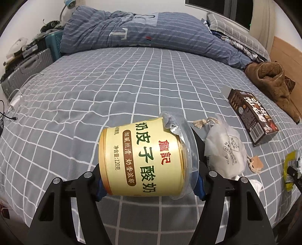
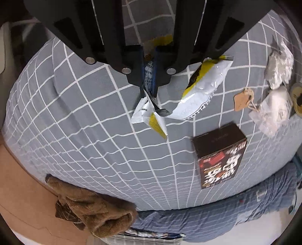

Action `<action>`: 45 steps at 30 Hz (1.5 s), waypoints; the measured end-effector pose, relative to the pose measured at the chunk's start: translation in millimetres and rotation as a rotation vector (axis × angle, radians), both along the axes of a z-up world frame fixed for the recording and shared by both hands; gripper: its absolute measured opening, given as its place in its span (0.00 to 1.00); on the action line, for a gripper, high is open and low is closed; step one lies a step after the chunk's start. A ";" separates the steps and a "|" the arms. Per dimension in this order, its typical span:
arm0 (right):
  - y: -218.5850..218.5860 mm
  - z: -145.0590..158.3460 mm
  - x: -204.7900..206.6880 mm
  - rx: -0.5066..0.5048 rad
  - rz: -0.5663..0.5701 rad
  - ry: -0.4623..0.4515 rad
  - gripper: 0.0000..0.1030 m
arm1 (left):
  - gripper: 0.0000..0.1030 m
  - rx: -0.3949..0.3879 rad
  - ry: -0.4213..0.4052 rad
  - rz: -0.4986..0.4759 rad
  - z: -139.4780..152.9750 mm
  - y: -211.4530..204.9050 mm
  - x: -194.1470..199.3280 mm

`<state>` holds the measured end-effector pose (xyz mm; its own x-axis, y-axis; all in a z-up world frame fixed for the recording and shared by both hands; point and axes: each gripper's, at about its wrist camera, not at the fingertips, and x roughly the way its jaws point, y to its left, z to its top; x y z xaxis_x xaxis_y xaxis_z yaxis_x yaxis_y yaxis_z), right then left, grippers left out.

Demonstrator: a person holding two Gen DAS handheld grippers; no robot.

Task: Collect trash
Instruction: 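Lift the yogurt cup and snack packet and carry both toward the bin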

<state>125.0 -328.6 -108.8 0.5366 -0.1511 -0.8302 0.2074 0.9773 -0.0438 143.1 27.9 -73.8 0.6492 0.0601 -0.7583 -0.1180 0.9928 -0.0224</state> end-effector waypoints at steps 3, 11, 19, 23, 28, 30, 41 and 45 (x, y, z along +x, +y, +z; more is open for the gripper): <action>5.4 5.5 -2.6 0.003 0.010 -0.014 0.06 | 0.65 -0.014 0.003 0.004 2.7 1.8 -8.3; 34.1 29.7 -20.4 -0.008 0.080 -0.070 0.06 | 0.65 -0.031 0.001 -0.020 14.2 -5.4 -33.4; 68.4 47.1 -44.5 -0.020 0.162 -0.106 0.06 | 0.65 -0.026 0.003 -0.053 20.5 -19.9 -58.4; 81.0 53.4 -59.8 -0.012 0.197 -0.117 0.06 | 0.65 -0.035 0.004 -0.056 24.0 -23.6 -72.0; 89.8 59.2 -74.3 0.039 0.244 -0.123 0.06 | 0.65 -0.037 -0.003 -0.063 28.7 -27.6 -88.4; 93.7 60.5 -79.3 0.032 0.257 -0.127 0.06 | 0.65 -0.040 -0.005 -0.065 30.3 -28.3 -97.0; 109.2 63.7 -116.7 0.058 0.285 -0.117 0.06 | 0.65 -0.074 -0.003 -0.072 35.4 -29.4 -139.0; 117.9 63.4 -128.4 0.055 0.305 -0.113 0.06 | 0.65 -0.072 0.005 -0.075 32.5 -31.5 -154.8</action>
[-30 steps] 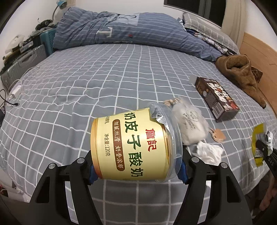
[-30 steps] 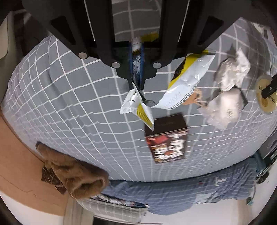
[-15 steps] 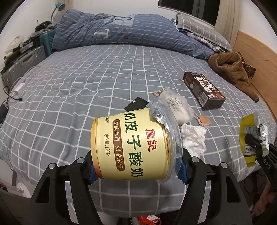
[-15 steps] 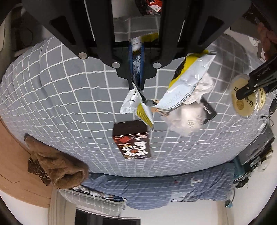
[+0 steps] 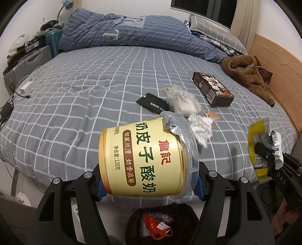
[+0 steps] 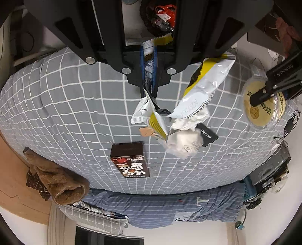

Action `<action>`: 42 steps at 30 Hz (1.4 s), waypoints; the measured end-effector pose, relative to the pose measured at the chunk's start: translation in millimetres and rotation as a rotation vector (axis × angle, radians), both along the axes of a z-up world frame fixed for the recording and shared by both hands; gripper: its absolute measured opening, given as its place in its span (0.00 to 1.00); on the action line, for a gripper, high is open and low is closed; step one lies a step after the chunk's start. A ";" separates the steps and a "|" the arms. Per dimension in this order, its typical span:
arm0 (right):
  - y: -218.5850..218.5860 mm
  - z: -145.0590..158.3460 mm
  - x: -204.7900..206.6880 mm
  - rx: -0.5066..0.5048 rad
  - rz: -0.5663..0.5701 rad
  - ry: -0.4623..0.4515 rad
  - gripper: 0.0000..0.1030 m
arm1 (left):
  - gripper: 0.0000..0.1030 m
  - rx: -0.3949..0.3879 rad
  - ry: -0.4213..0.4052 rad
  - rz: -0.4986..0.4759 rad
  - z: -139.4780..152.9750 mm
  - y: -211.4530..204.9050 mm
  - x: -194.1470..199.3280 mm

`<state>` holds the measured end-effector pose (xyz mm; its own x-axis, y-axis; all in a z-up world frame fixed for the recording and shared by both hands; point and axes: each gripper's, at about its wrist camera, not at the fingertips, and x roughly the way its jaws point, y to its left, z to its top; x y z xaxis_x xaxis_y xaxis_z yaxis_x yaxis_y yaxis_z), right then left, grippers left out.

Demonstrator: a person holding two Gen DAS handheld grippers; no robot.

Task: Collect trash
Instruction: 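Lift the yogurt cup and snack packet and carry both toward the bin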

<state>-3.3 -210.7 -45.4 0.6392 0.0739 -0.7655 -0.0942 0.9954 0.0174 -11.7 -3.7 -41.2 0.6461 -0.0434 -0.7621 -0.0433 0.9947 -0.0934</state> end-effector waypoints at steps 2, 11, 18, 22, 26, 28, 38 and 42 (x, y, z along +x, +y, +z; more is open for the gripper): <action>3.8 -0.7 -6.9 0.002 0.006 0.004 0.06 | 0.65 -0.003 0.007 0.000 -1.9 0.0 -6.7; 19.0 -8.3 -39.2 0.008 0.031 0.030 0.06 | 0.65 0.003 0.029 -0.007 -10.2 -2.3 -40.2; 27.7 -12.8 -60.1 0.004 0.045 0.047 0.06 | 0.65 0.010 0.053 -0.021 -18.2 -7.5 -63.0; 29.4 -16.2 -72.4 0.000 0.045 0.058 0.06 | 0.65 0.003 0.078 -0.020 -25.8 -9.2 -76.6; 31.1 -19.5 -85.0 0.009 0.047 0.074 0.06 | 0.65 0.000 0.095 -0.017 -30.4 -10.7 -90.0; 32.2 -20.6 -90.6 0.013 0.049 0.080 0.06 | 0.65 0.001 0.100 -0.013 -31.2 -10.5 -97.9; 43.9 -35.0 -116.1 0.013 0.068 0.132 0.06 | 0.65 -0.015 0.146 0.014 -43.9 -0.4 -126.9; 49.7 -47.0 -125.8 0.003 0.081 0.159 0.06 | 0.65 -0.032 0.182 0.028 -54.1 6.2 -136.5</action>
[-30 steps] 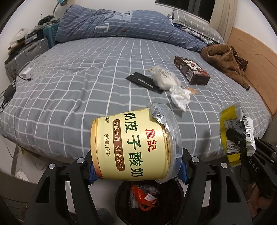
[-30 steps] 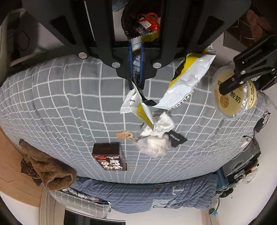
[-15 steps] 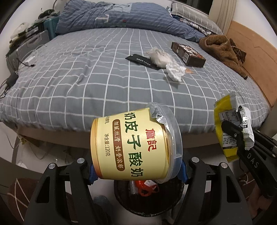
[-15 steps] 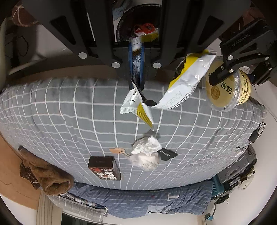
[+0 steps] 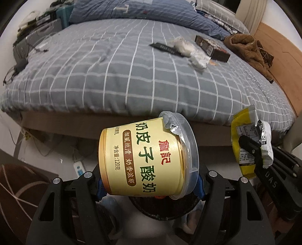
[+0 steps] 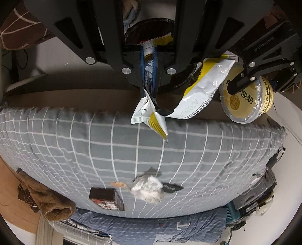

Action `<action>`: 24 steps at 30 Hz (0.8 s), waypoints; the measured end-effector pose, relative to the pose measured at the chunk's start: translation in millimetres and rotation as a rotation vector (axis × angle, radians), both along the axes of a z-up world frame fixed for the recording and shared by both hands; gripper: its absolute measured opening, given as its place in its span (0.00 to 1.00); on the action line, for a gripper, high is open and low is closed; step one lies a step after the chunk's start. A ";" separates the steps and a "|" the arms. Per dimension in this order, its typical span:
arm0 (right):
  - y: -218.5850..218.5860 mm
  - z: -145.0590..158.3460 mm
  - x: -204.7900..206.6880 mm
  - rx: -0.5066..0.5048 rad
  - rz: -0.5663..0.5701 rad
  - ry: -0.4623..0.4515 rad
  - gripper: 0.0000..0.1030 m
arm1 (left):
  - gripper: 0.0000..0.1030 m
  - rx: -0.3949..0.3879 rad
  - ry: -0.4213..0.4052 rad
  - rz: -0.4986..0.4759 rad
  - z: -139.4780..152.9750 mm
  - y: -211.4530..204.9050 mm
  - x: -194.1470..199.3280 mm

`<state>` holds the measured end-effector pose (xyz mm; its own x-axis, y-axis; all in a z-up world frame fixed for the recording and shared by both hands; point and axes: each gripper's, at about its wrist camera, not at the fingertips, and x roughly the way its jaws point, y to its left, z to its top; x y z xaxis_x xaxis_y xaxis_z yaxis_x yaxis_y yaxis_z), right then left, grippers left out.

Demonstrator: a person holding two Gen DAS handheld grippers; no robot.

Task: Collect trash
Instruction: 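Lift the yogurt cup and snack packet and carry both toward the bin, then open the right gripper to drop the snack packet into the bin while the left gripper holds the cup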

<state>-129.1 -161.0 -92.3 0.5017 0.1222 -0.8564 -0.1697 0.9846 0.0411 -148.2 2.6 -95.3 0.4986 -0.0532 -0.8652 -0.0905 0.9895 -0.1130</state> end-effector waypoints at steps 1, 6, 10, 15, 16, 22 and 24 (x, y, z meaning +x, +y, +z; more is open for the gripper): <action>1.4 -4.2 -1.9 -0.001 0.003 0.013 0.06 | 0.65 0.003 0.009 0.002 -3.4 1.8 -1.7; 7.3 -18.6 -7.9 -0.009 0.014 0.047 0.06 | 0.65 0.020 0.041 0.022 -19.8 11.7 -5.5; 10.8 -30.6 -9.3 -0.003 0.021 0.075 0.06 | 0.65 0.015 0.063 0.026 -31.1 18.3 -12.6; 22.6 -55.2 -7.6 0.006 0.056 0.141 0.06 | 0.65 -0.014 0.087 0.061 -42.8 35.0 -19.5; 25.2 -58.2 -7.1 0.007 0.063 0.151 0.06 | 0.65 -0.019 0.089 0.066 -44.6 37.8 -20.3; 48.4 -70.5 -6.1 -0.013 0.112 0.173 0.06 | 0.65 -0.005 0.099 0.088 -49.8 53.4 -22.9; 54.7 -70.2 -6.2 -0.026 0.127 0.167 0.12 | 0.65 0.014 0.098 0.094 -50.9 57.0 -23.0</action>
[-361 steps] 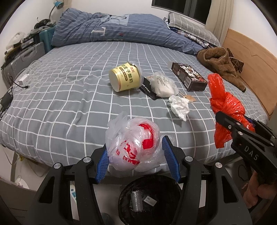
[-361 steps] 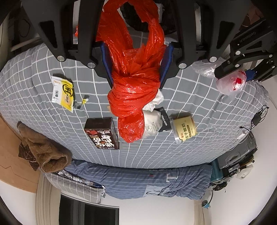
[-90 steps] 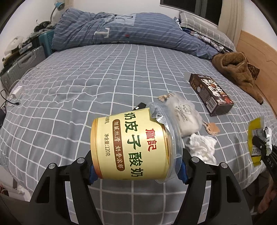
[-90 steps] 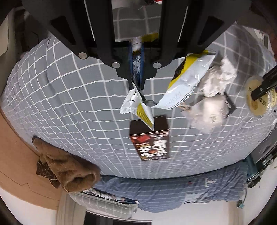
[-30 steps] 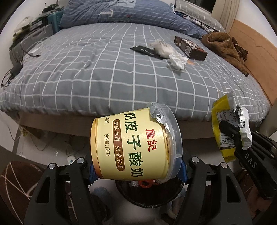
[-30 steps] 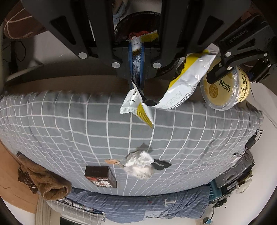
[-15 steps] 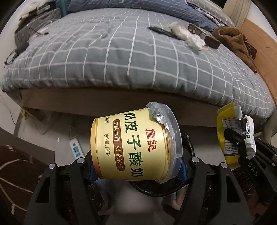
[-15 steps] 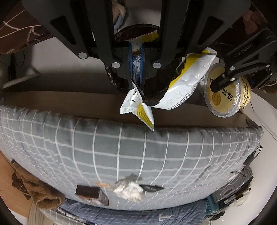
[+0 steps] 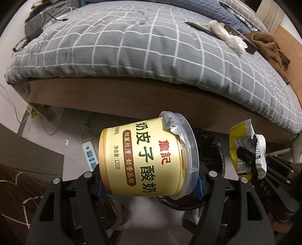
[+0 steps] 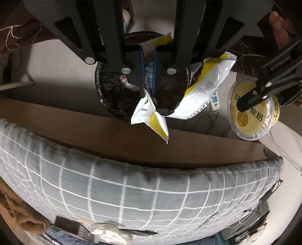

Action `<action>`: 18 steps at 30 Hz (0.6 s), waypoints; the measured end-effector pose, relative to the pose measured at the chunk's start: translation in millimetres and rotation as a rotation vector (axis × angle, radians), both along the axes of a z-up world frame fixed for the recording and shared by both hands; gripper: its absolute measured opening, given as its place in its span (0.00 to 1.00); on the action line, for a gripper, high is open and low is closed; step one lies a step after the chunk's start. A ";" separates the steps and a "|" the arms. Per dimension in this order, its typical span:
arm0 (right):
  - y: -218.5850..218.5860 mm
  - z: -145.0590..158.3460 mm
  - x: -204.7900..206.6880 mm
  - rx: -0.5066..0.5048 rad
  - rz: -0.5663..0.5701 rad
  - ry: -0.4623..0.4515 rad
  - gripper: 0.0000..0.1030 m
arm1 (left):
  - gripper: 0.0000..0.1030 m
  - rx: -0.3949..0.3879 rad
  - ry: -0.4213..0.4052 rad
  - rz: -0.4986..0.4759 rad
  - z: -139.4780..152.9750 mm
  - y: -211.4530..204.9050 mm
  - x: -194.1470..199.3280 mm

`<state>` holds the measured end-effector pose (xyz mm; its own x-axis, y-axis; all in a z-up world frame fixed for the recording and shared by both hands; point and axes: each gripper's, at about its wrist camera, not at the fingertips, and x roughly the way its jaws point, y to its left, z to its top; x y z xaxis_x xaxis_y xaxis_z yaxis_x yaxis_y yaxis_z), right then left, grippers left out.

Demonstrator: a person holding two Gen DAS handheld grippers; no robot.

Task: Collect trash
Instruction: 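Open the right gripper to drop the snack packet into the bin while the left gripper holds the cup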

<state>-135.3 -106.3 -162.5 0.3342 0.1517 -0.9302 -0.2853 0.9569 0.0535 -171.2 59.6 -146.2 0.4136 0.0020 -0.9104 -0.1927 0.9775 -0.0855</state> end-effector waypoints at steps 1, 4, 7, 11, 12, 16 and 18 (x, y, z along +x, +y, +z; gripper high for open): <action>3.1 0.9 0.2 -0.001 0.008 -0.006 0.13 | 0.65 0.013 -0.005 -0.004 1.6 0.1 -0.2; 3.0 -0.5 0.6 -0.006 0.007 -0.010 0.23 | 0.65 0.023 -0.015 -0.010 4.8 1.8 -0.8; -1.4 -4.3 2.6 -0.013 -0.007 -0.003 0.27 | 0.65 0.012 -0.006 -0.012 1.8 1.6 1.5; -6.1 -3.1 4.2 -0.010 -0.025 -0.012 0.45 | 0.65 0.010 0.003 -0.025 -2.0 -3.8 6.1; -6.5 -2.0 4.5 -0.010 -0.027 -0.021 0.50 | 0.65 0.009 0.003 -0.027 -2.7 -4.0 7.2; -12.8 0.3 7.7 -0.009 -0.034 -0.032 0.64 | 0.65 0.006 0.009 -0.041 -5.0 -7.2 6.7; -20.5 0.3 10.4 -0.012 -0.046 -0.038 0.71 | 0.65 0.004 0.013 -0.052 -6.2 -11.6 9.3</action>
